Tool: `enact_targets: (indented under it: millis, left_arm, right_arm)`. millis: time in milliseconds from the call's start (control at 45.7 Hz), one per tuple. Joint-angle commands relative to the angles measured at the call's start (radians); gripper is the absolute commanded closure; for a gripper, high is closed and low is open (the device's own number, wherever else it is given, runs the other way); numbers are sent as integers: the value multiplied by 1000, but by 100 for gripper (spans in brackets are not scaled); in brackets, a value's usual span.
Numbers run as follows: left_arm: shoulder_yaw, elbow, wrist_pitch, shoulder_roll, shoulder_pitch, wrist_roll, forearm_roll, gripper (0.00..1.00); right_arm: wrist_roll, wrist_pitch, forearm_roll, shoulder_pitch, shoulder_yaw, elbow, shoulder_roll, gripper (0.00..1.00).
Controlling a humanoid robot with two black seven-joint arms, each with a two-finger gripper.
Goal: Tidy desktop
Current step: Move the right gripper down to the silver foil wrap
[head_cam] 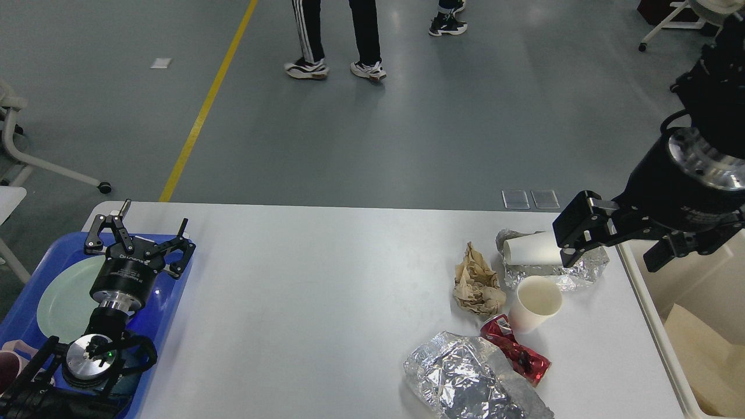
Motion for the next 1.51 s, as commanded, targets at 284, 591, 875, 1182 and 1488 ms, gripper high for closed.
enact_targets:
  millis: [284, 591, 875, 1182, 1488]
  left_arm:
    - [0, 0, -2, 0, 0, 1, 1, 3]
    - [0, 0, -2, 0, 0, 1, 1, 3]
    - [0, 0, -2, 0, 0, 0, 1, 3]
    - [0, 0, -2, 0, 0, 1, 1, 3]
    - [0, 0, -2, 0, 0, 0, 1, 3]
  right_arm:
    - [4, -51, 2, -99, 34, -4, 2, 2]
    - [-3, -120, -4, -294, 78, -5, 1, 2]
    - [-47, -327, -54, -628, 202, -22, 2, 3]
    - [-91, -556, -203, -963, 221, -145, 50, 5]
    - [-90, -548, -214, -968, 260, -133, 82, 5]
